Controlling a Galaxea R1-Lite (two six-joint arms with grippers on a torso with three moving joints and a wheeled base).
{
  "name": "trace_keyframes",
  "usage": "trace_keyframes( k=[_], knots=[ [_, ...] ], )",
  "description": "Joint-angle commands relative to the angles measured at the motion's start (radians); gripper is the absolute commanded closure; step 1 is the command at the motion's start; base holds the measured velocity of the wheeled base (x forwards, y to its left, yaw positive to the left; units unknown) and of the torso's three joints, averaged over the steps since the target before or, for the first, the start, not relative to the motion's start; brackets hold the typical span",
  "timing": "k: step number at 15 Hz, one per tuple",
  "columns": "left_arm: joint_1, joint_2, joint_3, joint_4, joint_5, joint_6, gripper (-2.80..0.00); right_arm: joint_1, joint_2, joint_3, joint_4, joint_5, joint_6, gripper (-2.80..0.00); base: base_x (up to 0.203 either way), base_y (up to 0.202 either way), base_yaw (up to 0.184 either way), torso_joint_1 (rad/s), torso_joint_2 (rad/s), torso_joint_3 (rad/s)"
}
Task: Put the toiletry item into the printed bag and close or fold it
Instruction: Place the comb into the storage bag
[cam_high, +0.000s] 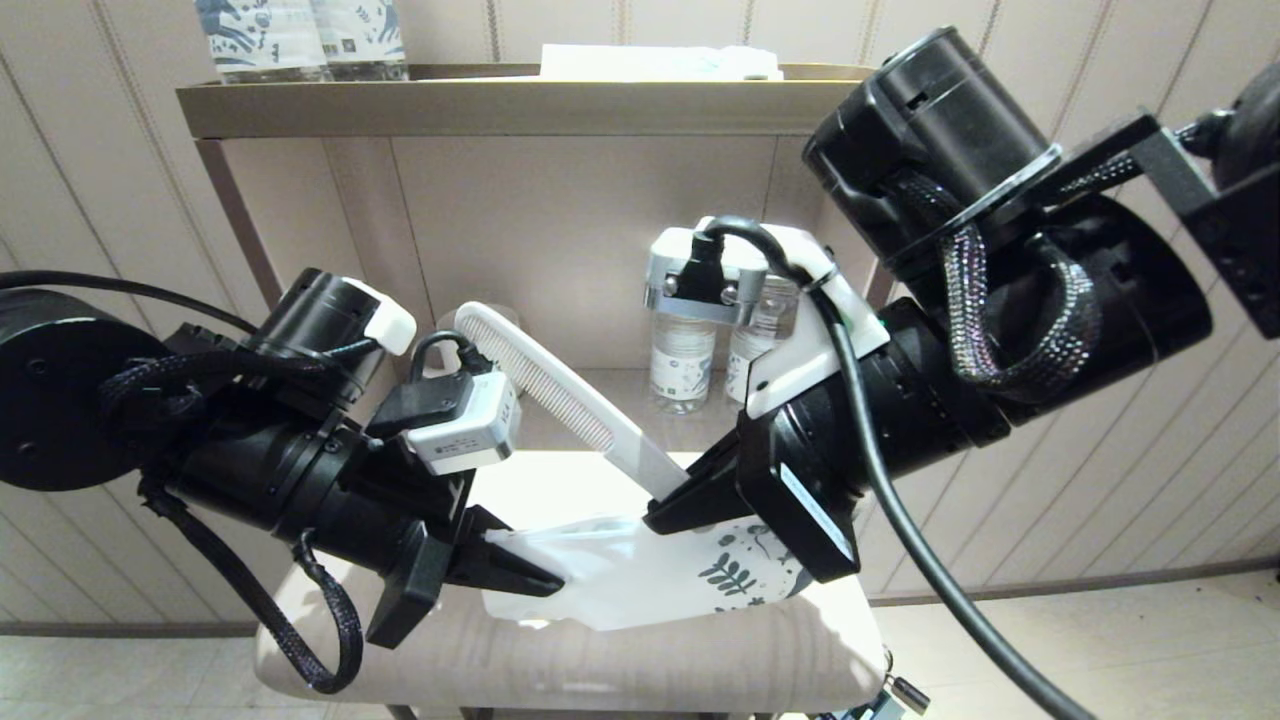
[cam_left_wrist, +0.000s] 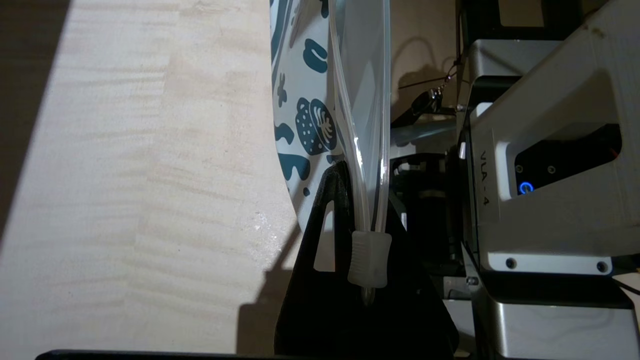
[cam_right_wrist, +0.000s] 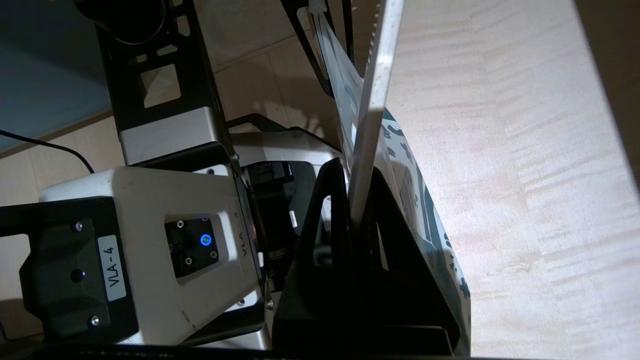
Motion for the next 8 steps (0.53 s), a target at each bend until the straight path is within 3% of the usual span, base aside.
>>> trace_keyframes(
  k=[1,8],
  knots=[
    [0.003,0.005,-0.003,0.003,-0.005,0.005,0.00,-0.001,-0.006,0.032,0.003,0.004,-0.003,0.00,0.000,0.000,0.000,0.000,0.00,0.000],
    [0.024,0.008,-0.011,0.003,-0.024,-0.001,0.00,-0.043,-0.050,0.127,-0.073,0.002,-0.014,0.00,0.000,0.000,0.000,0.000,0.00,0.000]
  ],
)
